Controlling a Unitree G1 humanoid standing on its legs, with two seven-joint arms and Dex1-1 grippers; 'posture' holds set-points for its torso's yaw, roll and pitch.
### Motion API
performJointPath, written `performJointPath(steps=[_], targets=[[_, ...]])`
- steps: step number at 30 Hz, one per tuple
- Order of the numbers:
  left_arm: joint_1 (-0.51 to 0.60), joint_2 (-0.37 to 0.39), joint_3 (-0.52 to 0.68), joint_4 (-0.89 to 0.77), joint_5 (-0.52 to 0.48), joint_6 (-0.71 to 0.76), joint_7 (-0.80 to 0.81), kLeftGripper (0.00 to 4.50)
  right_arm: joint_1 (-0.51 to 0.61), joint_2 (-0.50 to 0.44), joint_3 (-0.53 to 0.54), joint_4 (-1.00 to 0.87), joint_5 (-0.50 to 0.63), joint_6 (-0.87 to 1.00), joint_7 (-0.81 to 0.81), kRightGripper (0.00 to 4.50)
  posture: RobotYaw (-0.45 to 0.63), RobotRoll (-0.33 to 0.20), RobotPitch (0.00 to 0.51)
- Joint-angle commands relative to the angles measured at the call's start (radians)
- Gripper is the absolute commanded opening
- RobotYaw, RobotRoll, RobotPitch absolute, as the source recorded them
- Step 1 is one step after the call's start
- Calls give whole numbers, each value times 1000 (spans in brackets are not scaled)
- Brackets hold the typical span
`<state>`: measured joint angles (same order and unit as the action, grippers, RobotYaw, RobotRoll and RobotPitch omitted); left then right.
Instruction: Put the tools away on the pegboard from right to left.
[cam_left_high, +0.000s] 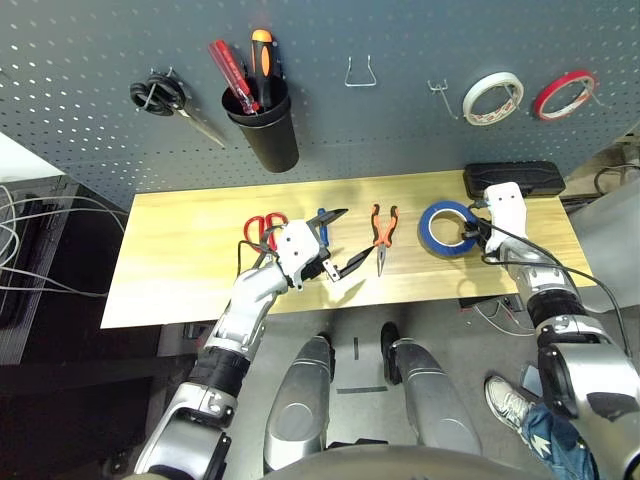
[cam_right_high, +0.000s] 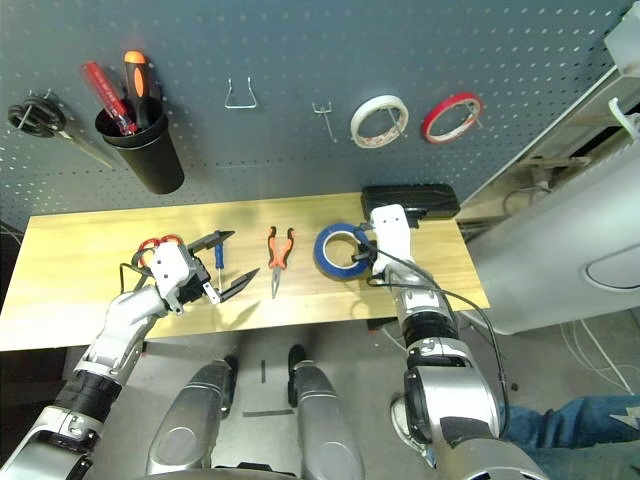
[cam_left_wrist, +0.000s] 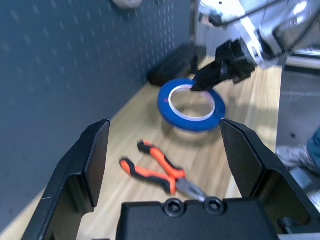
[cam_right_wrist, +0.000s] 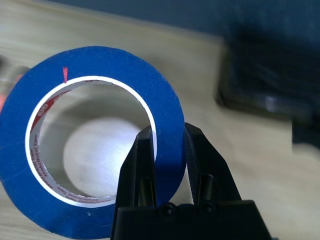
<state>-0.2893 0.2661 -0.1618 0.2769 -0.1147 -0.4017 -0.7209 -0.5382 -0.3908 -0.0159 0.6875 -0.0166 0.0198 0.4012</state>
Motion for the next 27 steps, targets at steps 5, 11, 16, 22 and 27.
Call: performJointPath(steps=[5,11,16,22,27], targets=[[1,-2,-15,-31,-8,-3,-22,4500,61,-24,39,-212,-34,-124,24,734,97,0,221],[-29,-1,-5,-25,-8,-14,-18,4500,29,-28,42,-203,-63,-245,1,734,103,0,214],[-44,3,6,-18,-11,-20,-13,4500,12,-35,37,-179,-77,-342,-23,734,99,0,213],[-58,2,12,-9,-8,-23,-10,4500,-5,-41,19,-171,-77,-462,-63,734,95,0,211],[-76,1,16,1,-4,-32,-6,4500,-21,-52,12,-179,-79,-554,-87,734,93,0,213]])
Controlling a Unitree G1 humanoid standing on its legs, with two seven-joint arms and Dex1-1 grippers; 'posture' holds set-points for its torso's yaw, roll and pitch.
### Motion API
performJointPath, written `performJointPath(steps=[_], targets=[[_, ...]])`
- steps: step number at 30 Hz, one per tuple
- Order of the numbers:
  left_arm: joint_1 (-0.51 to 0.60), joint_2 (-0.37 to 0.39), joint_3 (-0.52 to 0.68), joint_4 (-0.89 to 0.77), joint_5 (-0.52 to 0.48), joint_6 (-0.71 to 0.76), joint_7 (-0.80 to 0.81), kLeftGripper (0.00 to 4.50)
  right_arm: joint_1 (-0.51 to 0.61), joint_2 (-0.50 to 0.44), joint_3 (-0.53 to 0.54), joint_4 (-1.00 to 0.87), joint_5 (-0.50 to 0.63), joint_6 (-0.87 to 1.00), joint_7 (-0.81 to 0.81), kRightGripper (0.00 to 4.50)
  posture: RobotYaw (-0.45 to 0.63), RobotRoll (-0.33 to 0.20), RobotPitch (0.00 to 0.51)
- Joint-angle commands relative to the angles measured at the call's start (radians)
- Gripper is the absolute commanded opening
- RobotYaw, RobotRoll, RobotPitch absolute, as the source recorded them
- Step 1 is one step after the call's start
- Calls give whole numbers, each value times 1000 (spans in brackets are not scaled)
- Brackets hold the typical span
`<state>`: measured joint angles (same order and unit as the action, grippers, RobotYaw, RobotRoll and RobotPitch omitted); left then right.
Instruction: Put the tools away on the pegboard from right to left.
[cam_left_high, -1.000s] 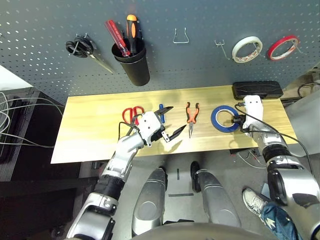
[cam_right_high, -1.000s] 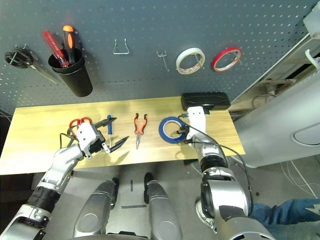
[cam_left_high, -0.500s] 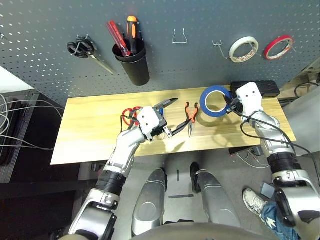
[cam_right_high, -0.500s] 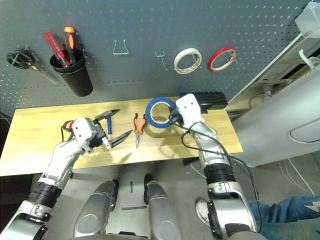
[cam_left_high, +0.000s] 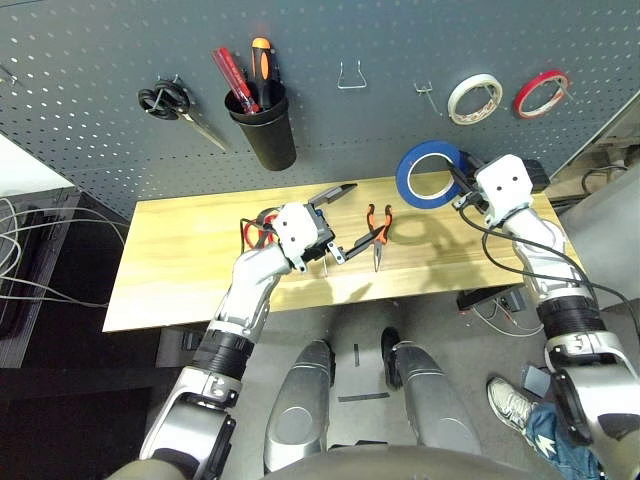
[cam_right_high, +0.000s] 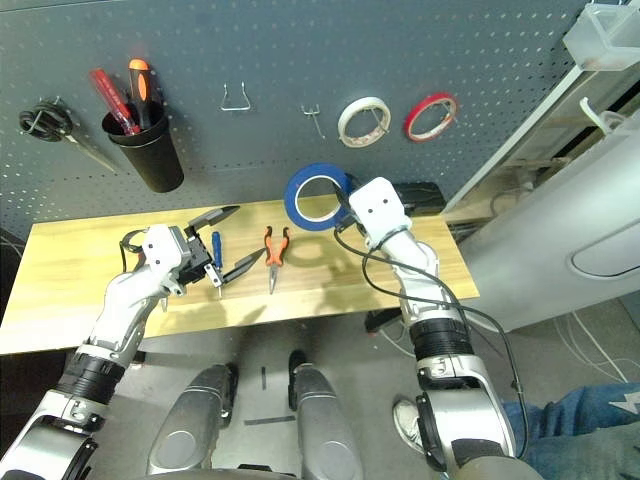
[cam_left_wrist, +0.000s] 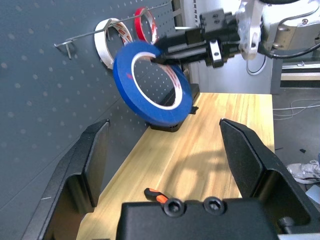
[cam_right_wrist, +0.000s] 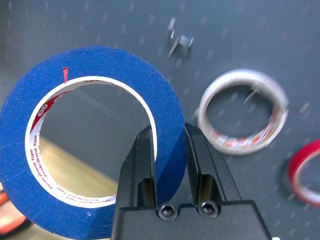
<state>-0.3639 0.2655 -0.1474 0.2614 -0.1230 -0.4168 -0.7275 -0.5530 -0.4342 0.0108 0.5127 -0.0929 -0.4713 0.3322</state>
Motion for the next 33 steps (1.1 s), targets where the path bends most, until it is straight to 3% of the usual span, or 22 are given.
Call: performJointPath(steps=[1,13,28,33], targets=[[-6,1,2,19,3,-17,2,4500,-12,-9,-17,-3,0,-78,-21,734,93,0,213],[-30,1,11,50,8,-30,10,4500,-86,1,-46,56,0,-118,-97,733,98,0,216],[-20,3,10,46,12,-18,29,4500,-247,73,-5,342,-69,-48,-205,732,124,0,220],[-14,7,8,41,20,-18,34,4500,-207,77,-4,348,-54,-54,-169,2436,132,0,216]])
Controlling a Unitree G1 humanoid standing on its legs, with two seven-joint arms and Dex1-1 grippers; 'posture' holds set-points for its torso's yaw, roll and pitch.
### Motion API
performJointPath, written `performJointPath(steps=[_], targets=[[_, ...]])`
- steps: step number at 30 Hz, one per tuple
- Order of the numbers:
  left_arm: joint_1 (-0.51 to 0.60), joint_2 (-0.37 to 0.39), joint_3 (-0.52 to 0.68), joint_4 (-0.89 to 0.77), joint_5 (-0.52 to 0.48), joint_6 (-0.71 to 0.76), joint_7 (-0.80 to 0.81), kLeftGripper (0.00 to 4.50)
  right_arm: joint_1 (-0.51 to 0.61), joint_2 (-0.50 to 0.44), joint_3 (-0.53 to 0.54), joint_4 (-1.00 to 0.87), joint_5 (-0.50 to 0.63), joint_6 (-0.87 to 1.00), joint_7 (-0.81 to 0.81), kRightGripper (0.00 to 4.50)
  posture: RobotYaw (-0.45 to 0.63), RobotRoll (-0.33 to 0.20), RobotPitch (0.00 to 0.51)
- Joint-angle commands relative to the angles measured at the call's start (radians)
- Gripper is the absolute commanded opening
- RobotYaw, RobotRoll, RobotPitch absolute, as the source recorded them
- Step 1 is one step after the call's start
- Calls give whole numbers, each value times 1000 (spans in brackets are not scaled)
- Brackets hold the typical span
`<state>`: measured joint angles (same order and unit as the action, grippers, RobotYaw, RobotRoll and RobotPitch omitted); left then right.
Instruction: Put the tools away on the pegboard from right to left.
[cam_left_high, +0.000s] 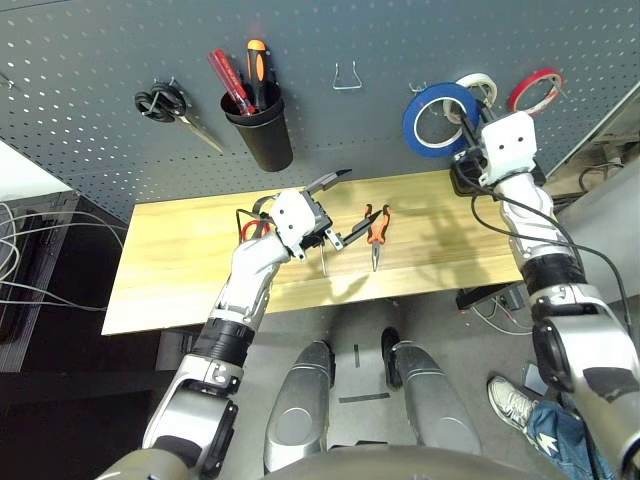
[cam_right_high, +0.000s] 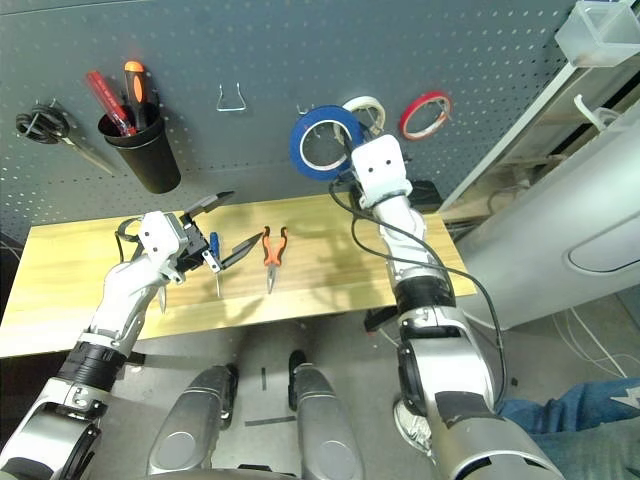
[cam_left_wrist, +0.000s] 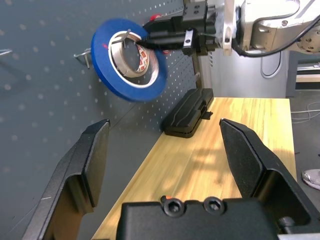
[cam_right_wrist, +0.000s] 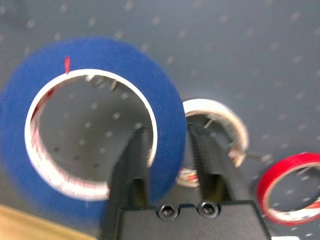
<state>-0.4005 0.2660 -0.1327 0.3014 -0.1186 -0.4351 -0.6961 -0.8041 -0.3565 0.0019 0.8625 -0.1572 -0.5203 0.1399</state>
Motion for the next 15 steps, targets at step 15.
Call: performJointPath(steps=[15], targets=[[29,21,-17,6,52,8,26,4500,314,9,60,-178,37,153,221,4469,119,0,229]])
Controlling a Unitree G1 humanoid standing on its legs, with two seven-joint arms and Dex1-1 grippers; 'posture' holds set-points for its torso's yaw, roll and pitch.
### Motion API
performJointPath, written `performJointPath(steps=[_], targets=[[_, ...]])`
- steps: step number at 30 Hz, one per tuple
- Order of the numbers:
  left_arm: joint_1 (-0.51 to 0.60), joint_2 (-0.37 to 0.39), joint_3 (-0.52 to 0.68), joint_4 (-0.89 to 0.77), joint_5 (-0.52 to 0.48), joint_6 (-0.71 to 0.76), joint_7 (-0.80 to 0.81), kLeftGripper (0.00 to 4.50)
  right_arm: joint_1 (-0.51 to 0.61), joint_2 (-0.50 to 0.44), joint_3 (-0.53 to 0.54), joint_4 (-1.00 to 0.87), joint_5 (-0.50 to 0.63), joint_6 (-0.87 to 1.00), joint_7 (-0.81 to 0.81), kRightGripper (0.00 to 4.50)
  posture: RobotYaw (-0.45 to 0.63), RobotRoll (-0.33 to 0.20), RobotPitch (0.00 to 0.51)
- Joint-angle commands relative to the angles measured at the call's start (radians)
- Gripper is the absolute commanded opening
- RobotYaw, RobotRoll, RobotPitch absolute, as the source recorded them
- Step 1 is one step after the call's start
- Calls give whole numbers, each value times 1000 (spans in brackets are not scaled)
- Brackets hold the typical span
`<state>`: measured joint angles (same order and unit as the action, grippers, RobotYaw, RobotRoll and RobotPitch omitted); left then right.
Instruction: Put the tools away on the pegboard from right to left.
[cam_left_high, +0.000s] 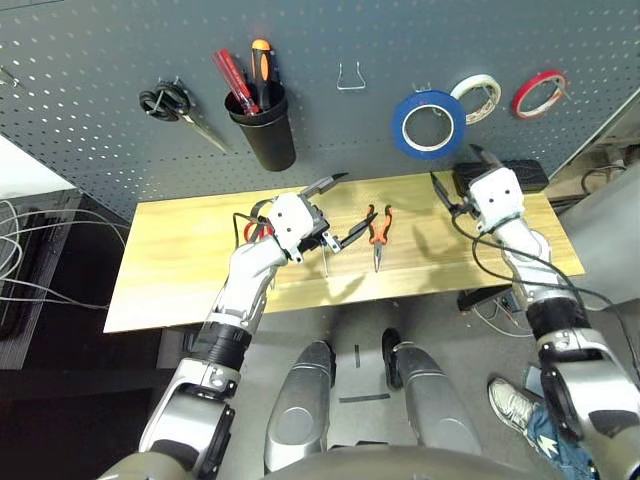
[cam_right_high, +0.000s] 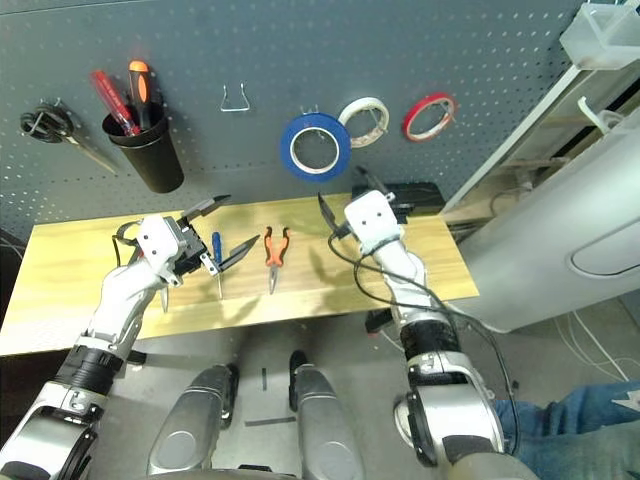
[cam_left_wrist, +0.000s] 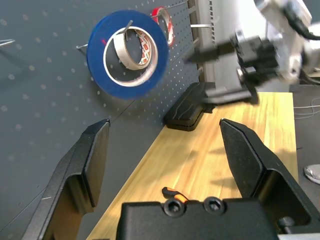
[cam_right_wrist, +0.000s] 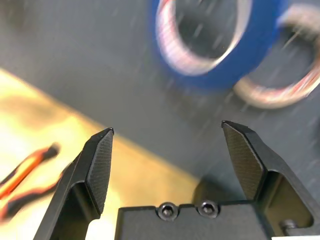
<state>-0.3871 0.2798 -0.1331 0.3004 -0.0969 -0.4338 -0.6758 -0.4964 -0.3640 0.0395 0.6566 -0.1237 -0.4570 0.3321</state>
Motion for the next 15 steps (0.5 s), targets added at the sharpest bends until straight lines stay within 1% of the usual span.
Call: performJointPath(steps=[1,6,8,11,13,15], targets=[[14,7,-16,9,36,8,10,4500,-3,28,22,41,11,128,37,4469,122,0,230],[12,6,-15,12,52,14,27,4500,-60,83,3,90,42,293,49,4469,129,0,238],[12,11,-16,17,69,17,41,4500,-118,133,-37,136,96,425,33,4469,130,0,242],[7,25,-17,41,133,21,92,4500,-232,198,-143,223,203,611,-30,4469,136,0,248],[6,30,-17,50,156,38,113,4500,-294,215,-170,277,227,678,-51,4469,143,0,254],[7,35,-20,53,168,62,120,4500,-331,223,-175,313,232,715,-55,4469,145,0,255]])
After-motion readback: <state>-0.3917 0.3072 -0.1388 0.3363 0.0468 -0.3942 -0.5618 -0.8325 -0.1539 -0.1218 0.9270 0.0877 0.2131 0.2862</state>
